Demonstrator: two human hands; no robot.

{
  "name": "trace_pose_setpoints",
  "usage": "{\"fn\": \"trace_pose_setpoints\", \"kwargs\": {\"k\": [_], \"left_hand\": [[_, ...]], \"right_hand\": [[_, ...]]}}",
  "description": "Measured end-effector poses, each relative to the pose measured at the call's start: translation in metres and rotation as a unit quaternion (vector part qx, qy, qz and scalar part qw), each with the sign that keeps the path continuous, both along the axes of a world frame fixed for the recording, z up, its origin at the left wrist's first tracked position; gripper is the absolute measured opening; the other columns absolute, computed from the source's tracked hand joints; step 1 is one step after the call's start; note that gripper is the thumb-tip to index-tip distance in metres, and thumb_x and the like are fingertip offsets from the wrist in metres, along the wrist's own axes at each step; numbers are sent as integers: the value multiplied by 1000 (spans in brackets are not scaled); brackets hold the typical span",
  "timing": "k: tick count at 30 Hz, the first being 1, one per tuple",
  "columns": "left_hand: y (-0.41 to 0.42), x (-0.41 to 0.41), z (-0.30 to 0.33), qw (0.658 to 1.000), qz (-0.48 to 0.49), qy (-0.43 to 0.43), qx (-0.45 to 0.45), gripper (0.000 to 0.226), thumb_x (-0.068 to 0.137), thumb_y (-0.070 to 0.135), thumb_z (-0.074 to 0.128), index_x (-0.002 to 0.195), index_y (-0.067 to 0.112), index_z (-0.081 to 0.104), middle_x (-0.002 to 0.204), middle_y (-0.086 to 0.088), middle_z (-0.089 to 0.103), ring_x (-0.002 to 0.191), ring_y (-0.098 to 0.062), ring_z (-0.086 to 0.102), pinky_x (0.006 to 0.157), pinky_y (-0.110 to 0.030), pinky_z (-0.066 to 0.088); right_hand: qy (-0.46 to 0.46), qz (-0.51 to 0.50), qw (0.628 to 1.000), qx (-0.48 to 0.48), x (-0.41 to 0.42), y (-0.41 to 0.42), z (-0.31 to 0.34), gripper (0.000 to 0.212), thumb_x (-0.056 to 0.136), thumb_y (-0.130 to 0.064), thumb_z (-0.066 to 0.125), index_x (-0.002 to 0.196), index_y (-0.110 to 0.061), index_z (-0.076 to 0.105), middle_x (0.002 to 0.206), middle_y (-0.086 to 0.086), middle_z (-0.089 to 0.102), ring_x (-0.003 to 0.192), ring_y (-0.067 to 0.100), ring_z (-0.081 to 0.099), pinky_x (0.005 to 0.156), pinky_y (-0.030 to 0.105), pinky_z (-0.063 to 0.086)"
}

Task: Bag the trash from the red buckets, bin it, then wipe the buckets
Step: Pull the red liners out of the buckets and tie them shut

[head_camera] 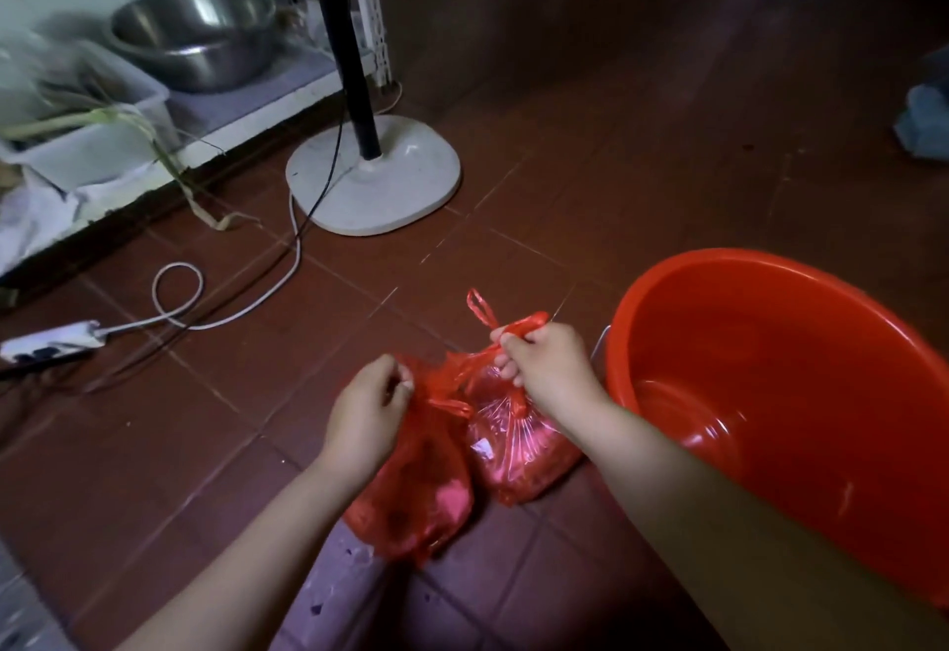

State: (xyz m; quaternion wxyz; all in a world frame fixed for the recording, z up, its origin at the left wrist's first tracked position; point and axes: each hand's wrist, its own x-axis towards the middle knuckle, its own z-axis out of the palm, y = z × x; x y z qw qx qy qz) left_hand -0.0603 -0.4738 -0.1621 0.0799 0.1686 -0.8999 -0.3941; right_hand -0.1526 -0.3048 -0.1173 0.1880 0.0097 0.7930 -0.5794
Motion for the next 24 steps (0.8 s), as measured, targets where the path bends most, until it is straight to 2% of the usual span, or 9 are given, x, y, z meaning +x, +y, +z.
{"fn": "trace_pose_setpoints", "kwargs": {"k": [3, 5, 8, 11, 15, 17, 19, 22, 24], "left_hand": [[15, -17, 10, 995, -90, 31, -41, 19, 85, 16, 65, 103, 21, 66, 98, 11, 63, 93, -11, 49, 78, -17, 31], [27, -30, 17, 990, -138, 42, -5, 26, 86, 20, 66, 112, 20, 67, 101, 11, 66, 95, -10, 50, 82, -10, 31], [38, -45, 24, 990, -114, 68, 49, 6, 83, 15, 68, 88, 19, 69, 78, 10, 66, 84, -18, 58, 80, -20, 41], [42, -55, 25, 988, -64, 62, 125, 18, 79, 5, 69, 71, 19, 60, 66, 1, 63, 67, -26, 64, 69, -36, 49], [42, -77, 23, 966, 8, 60, 253, 25, 76, -3, 57, 67, 21, 53, 53, 10, 49, 48, -7, 46, 47, -21, 40], [36, -96, 18, 970, 43, 35, 236, 22, 77, 1, 60, 70, 21, 51, 57, 8, 51, 53, -10, 47, 52, -25, 41], [30, -113, 10, 985, 44, -19, 166, 19, 78, 7, 65, 75, 18, 50, 68, 2, 56, 64, -16, 52, 62, -30, 44], [22, -135, 0, 990, -1, -88, 107, 19, 77, 9, 68, 88, 15, 53, 75, 3, 57, 74, -17, 55, 56, -20, 43], [16, -148, -3, 990, -19, -128, 58, 25, 78, 14, 69, 99, 13, 56, 84, 1, 59, 83, -21, 58, 63, -21, 43]], "right_hand": [[46, 34, 998, 31, 1, 2, 2, 28, 90, -3, 55, 69, -20, 63, 48, -7, 56, 36, -2, 48, 42, 11, 37], [73, 42, 995, 54, 1, 3, 3, 33, 87, -5, 60, 60, -23, 60, 41, -8, 55, 36, -2, 48, 44, 12, 38], [101, 33, 991, 75, -1, 9, 4, 31, 82, -10, 66, 56, -25, 59, 46, -6, 58, 39, 0, 51, 50, 23, 45], [151, 12, 981, 120, -2, 17, 4, 28, 78, -12, 68, 56, -27, 58, 49, -4, 60, 43, 7, 55, 54, 30, 48], [188, 25, 968, 164, -3, 26, 3, 15, 77, -11, 65, 63, -13, 60, 57, 4, 64, 57, 23, 63, 59, 39, 51], [202, 29, 964, 171, -4, 30, 3, 12, 76, -9, 64, 67, -16, 63, 61, -1, 65, 62, 20, 64, 63, 38, 52], [230, 10, 957, 174, -4, 39, 5, 15, 78, -8, 64, 73, -22, 67, 69, -5, 64, 67, 13, 62, 68, 33, 53], [264, -48, 952, 150, -7, 62, 10, 19, 79, -4, 63, 75, -22, 69, 71, -5, 66, 67, 13, 63, 69, 33, 54], [257, -85, 953, 133, -7, 83, 12, 25, 80, -3, 62, 73, -26, 67, 71, -4, 67, 67, 14, 65, 70, 35, 55]]}}
